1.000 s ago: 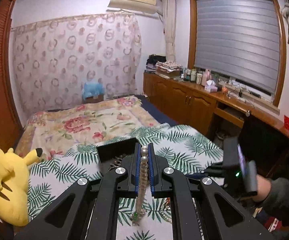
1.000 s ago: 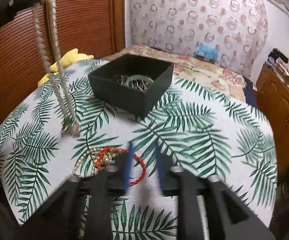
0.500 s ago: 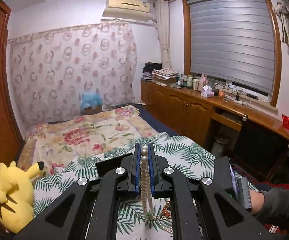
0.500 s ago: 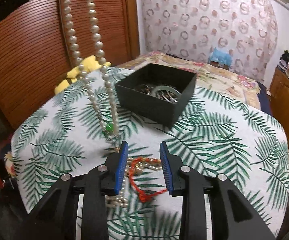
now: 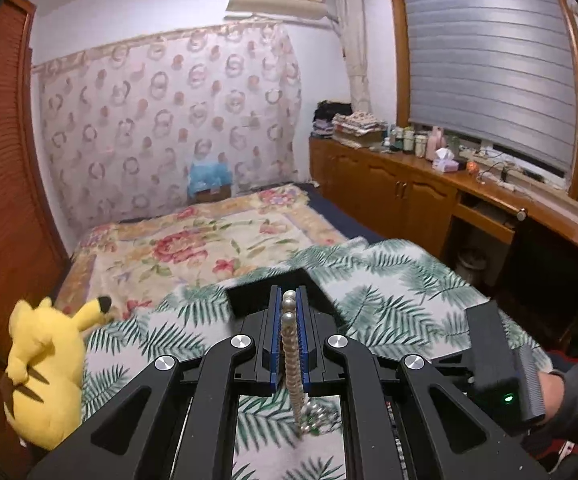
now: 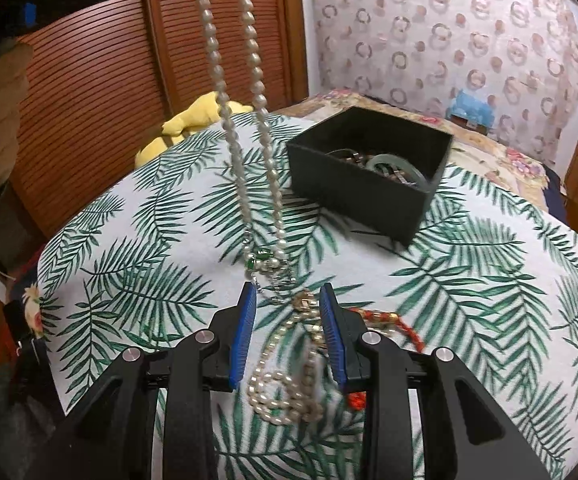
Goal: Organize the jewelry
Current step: 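Lift the pearl necklace high above the cloth with the left tool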
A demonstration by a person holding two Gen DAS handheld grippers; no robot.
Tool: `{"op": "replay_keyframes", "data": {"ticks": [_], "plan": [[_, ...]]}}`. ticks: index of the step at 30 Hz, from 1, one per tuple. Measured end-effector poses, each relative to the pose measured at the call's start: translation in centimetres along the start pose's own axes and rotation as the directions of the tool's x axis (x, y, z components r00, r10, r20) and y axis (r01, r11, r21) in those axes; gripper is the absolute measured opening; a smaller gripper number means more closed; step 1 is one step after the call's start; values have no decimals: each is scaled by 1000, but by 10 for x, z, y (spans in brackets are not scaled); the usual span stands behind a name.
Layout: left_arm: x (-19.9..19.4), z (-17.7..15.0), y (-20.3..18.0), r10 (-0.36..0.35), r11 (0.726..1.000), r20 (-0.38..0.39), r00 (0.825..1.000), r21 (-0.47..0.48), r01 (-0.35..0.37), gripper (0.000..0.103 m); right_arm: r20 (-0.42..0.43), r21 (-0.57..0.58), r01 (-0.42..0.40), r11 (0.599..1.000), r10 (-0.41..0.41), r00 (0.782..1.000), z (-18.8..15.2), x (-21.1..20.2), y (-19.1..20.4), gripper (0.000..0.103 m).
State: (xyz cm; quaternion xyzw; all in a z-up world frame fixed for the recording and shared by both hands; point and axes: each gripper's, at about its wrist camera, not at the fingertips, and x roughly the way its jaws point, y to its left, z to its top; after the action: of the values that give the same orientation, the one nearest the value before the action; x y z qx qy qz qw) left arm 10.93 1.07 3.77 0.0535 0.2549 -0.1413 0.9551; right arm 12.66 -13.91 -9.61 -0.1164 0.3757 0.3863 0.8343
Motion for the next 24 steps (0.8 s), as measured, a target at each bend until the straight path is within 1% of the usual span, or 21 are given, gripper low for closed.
{"op": "replay_keyframes", "data": {"ticks": [4, 10, 13, 14, 15, 16, 18, 19, 20, 22, 24], "plan": [[12, -18, 14, 23, 999, -39, 999, -26, -24, 6, -29, -12, -11, 1000, 10, 1000, 6, 15, 7, 35], [20, -36, 32, 48, 997, -71, 996, -61, -53, 6, -71, -36, -14, 999, 12, 997, 13, 37, 17, 35], [22, -43, 38, 49, 996, -82, 995, -75, -55, 6, -94, -62, 10, 998, -16, 995, 16, 46, 23, 35], [23, -45, 40, 49, 995, -85, 995, -77, -56, 6, -97, -85, 26, 996, -34, 995, 17, 47, 26, 33], [23, -46, 40, 50, 995, -86, 995, -79, -57, 6, -100, -106, 51, 993, -61, 993, 17, 48, 28, 26], [23, -48, 41, 52, 995, -87, 995, -81, -59, 6, -105, -128, 83, 988, -96, 990, 18, 49, 30, 23], [22, -49, 45, 55, 994, -86, 995, -88, -63, 7, -120, -141, 89, 986, -106, 987, 17, 49, 31, 8], [22, -50, 46, 57, 994, -85, 995, -91, -64, 6, -121, -147, 87, 985, -105, 987, 15, 48, 31, 6], [22, -50, 47, 58, 993, -85, 995, -95, -66, 6, -121, -155, 89, 984, -108, 987, 14, 46, 31, 0], [22, -50, 49, 59, 993, -86, 995, -99, -68, 6, -115, -156, 87, 984, -105, 988, 13, 41, 29, 0], [23, -50, 48, 62, 993, -87, 994, -100, -70, 7, -88, -141, 79, 987, -92, 992, 14, 30, 26, 0]]}}
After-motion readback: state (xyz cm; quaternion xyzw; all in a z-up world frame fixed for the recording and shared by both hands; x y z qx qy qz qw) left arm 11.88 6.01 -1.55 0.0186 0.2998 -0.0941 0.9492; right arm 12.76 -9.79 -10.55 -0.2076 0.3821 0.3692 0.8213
